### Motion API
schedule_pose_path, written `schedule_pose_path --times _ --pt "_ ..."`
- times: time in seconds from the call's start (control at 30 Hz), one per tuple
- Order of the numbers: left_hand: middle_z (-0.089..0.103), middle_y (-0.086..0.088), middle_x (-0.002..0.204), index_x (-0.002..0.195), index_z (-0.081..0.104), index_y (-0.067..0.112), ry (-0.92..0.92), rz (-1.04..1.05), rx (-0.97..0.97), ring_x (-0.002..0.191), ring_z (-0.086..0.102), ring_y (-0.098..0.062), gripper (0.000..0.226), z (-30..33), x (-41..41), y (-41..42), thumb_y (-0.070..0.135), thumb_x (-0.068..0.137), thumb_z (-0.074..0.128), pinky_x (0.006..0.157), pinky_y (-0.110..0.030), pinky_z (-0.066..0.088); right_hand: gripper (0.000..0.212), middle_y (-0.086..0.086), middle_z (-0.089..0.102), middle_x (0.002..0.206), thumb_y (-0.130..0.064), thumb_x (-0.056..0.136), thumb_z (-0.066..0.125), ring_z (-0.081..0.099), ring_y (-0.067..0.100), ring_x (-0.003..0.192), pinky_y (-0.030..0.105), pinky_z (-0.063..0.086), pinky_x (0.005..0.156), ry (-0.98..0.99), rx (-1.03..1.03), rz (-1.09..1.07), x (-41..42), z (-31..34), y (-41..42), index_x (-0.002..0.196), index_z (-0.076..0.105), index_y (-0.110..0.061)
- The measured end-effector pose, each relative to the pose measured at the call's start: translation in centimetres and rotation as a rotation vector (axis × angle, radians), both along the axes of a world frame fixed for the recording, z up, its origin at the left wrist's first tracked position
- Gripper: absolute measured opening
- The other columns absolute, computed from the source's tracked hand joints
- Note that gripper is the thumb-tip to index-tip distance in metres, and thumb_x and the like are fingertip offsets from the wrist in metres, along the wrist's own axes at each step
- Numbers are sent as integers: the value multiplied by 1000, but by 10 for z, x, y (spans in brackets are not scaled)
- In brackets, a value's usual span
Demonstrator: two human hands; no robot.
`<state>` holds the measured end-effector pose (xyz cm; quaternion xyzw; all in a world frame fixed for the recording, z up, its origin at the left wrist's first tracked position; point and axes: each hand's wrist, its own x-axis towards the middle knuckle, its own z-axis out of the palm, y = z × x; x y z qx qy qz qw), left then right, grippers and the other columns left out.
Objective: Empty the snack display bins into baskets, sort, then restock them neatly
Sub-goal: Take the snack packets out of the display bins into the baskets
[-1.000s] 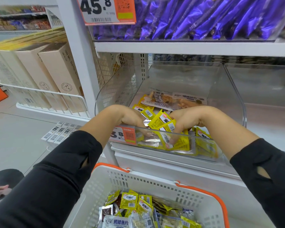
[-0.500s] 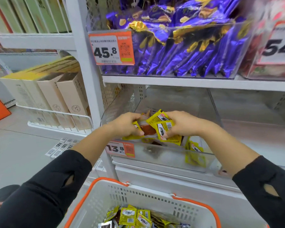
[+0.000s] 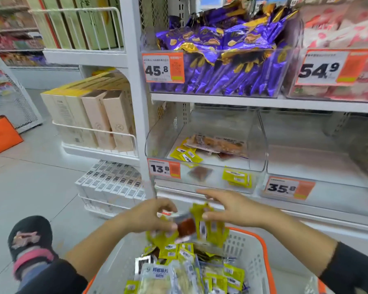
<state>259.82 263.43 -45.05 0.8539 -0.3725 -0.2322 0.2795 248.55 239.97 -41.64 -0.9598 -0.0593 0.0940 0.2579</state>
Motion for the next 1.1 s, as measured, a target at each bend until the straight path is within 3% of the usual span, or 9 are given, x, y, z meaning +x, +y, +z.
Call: schedule_pose_path --times 0.13,0.27,0.53,0.63,0.73,0.83,0.97,1.03,1.1 --pt "69 13 92 90 64 38 -132 158 -154 81 60 1 31 22 18 -11 57 66 65 77 -18 45 32 -15 61 120 -33 91 64 55 3 113 12 41 95 -161 129 -134 11 25 -12 123 60 -31" --pt "72 6 81 86 70 27 -202 290 -365 78 66 -9 4 67 47 -46 27 88 67 73 -25 50 31 -8 68 111 -33 88 65 62 10 106 34 47 96 -334 99 -305 56 53 -34 119 63 -29" --pt "61 -13 122 123 55 9 -293 308 102 113 55 -31 40 55 126 -140 36 93 53 88 -34 45 62 12 61 128 -50 81 66 59 27 113 32 49 88 102 -408 -443 154 27 -80 132 54 -15" --pt "46 -19 143 146 36 11 -254 208 282 122 51 -31 55 50 151 -169 40 100 42 93 -33 42 61 7 64 122 -56 76 68 61 23 107 31 50 89 160 -432 -459 180 10 -92 123 59 -17" --pt "49 -16 140 156 12 25 -106 151 321 93 58 -24 58 41 180 -191 44 104 30 79 -32 43 41 6 69 99 -51 79 70 60 20 82 25 46 74 242 -312 -520 200 1 -100 92 55 -15" --pt "44 -13 144 154 13 29 -32 207 281 105 55 -24 55 24 207 -203 46 104 27 95 -36 45 56 9 63 123 -48 83 69 60 20 97 28 48 83 298 -266 -507 210 -6 -111 123 52 -13" --pt "45 -1 80 151 23 35 -100 267 325 57 34 -9 51 13 219 -209 51 102 27 60 -25 39 71 9 53 133 -42 85 66 54 27 119 33 46 95 380 -338 -510 215 -18 -119 145 37 -18" --pt "35 1 66 111 52 19 -92 346 293 51 38 -12 38 12 220 -214 52 99 39 52 -26 36 59 9 58 107 -22 84 62 60 26 96 29 49 74 267 -403 -498 219 -22 -116 140 42 -17" --pt "41 -3 64 83 49 11 -73 372 252 53 42 -16 38 12 218 -216 47 96 52 53 -27 35 55 9 57 99 -13 84 57 60 26 87 28 45 65 202 -425 -465 220 -22 -110 137 43 -14"
